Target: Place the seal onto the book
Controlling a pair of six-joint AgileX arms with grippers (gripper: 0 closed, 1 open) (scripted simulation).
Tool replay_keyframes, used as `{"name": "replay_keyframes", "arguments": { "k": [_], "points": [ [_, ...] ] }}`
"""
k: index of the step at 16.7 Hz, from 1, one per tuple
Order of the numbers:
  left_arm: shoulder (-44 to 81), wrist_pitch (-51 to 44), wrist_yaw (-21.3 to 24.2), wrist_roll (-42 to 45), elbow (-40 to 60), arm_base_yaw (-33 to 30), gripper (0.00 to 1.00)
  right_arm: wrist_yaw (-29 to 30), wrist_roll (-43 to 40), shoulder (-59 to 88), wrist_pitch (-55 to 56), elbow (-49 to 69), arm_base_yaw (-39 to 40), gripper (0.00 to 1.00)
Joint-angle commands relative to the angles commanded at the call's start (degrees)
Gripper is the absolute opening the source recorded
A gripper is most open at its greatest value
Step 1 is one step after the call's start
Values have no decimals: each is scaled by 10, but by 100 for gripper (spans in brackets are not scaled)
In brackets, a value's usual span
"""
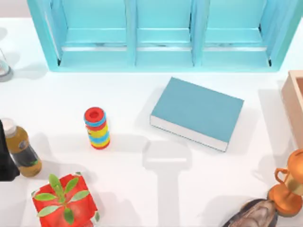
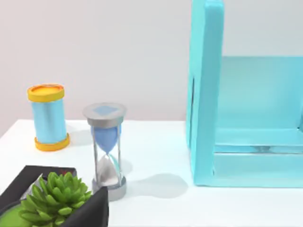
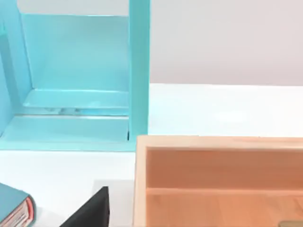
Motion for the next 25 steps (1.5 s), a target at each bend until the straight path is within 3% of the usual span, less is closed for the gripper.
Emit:
{"name": "replay_keyframes", "arguments": {
  "k": [17,25],
  "points": [
    [0,0,0,0,0,0,100,0,-116,791,-541,662,-123,100],
    [0,0,0,0,0,0,100,0,-142,965,-662,809,-150,100]
  ]
}}
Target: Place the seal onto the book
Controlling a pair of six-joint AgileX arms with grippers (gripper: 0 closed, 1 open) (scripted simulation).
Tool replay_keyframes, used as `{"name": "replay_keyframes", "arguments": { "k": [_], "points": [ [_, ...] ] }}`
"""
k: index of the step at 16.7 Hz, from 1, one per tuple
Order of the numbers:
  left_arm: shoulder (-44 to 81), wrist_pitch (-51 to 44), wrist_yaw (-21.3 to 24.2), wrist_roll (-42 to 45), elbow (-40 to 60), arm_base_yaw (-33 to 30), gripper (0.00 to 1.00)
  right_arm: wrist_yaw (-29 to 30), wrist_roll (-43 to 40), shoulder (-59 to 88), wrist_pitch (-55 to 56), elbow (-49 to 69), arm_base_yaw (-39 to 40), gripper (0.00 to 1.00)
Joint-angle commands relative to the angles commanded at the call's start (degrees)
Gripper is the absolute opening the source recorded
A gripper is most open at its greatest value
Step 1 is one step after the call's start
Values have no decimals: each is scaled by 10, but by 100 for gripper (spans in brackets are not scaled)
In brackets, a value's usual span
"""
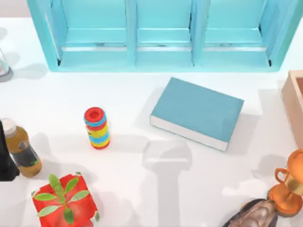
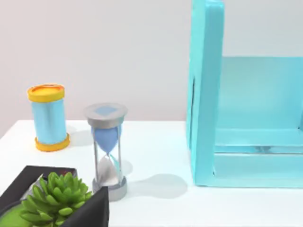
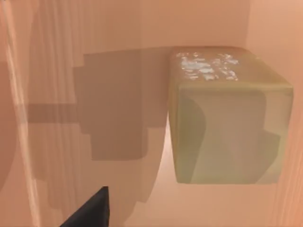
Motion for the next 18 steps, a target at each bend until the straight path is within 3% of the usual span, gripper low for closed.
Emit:
{"name": "replay_keyframes", "arguments": {
  "k": [7,15,18],
  "points": [
    [0,0,0,0,0,0,100,0,1,1,10,-9,2,100],
    [0,0,0,0,0,0,100,0,2,47,195,-144,2,100],
    [0,0,0,0,0,0,100,0,2,55,216,-161,2,100]
  ]
}}
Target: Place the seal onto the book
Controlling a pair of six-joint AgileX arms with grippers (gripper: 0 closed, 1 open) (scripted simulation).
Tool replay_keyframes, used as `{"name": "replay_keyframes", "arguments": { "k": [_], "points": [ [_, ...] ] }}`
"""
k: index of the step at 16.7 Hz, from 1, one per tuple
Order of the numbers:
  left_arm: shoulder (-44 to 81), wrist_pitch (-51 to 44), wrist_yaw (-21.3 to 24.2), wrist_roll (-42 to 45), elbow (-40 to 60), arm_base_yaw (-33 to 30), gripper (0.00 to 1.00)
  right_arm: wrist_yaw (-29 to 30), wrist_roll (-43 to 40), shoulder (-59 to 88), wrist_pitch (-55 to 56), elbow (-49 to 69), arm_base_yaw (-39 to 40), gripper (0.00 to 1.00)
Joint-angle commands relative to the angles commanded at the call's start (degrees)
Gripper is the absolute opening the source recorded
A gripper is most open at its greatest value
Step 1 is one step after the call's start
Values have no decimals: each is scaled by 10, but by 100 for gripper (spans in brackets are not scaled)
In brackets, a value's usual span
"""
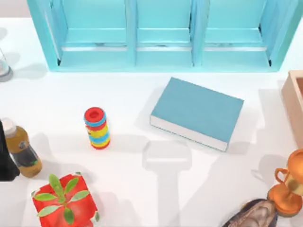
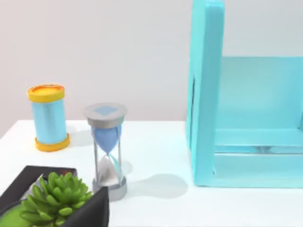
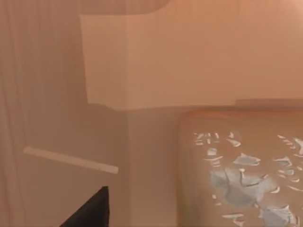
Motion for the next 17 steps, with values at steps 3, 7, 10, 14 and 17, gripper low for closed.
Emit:
{"name": "replay_keyframes", "arguments": {
  "k": [3,7,10,14,17],
  "points": [
    [0,0,0,0,0,0,100,0,0,0,0,0,0,100],
    [0,0,0,0,0,0,100,0,0,0,0,0,0,70],
    [0,0,0,0,0,0,100,0,0,0,0,0,0,47],
    [0,0,0,0,0,0,100,0,0,0,0,0,0,17],
    [0,0,0,0,0,0,100,0,0,0,0,0,0,0]
  ]
}}
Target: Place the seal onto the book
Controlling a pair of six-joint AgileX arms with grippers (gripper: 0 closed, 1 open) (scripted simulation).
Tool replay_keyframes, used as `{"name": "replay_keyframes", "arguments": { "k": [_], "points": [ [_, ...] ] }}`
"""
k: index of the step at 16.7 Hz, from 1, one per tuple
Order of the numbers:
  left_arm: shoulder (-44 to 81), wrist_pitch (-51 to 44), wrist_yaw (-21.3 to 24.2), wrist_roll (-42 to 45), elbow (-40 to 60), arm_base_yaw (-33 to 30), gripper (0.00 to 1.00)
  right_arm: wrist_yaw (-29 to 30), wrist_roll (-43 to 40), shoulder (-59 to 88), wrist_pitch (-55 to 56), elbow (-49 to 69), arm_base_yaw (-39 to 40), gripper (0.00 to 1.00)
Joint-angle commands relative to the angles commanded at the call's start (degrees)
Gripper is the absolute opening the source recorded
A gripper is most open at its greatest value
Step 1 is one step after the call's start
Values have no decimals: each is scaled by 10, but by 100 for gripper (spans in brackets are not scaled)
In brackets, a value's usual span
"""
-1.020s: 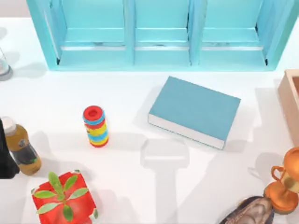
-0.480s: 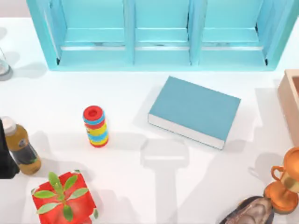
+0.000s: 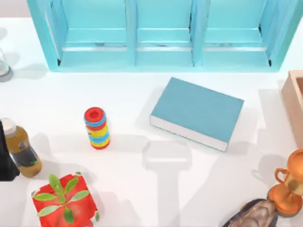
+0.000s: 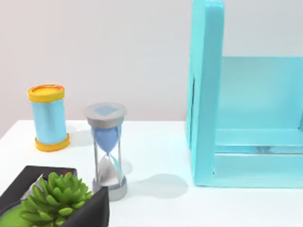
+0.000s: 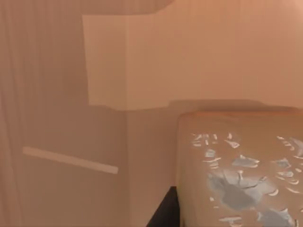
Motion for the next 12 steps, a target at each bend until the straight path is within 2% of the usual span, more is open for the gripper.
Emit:
{"name": "replay_keyframes", "arguments": {
  "k": [9,12],
  "points": [
    [0,0,0,0,0,0,100,0,2,-1,-1,2,1,0],
    [0,0,0,0,0,0,100,0,29,-9,-30,33,17,0]
  ]
}}
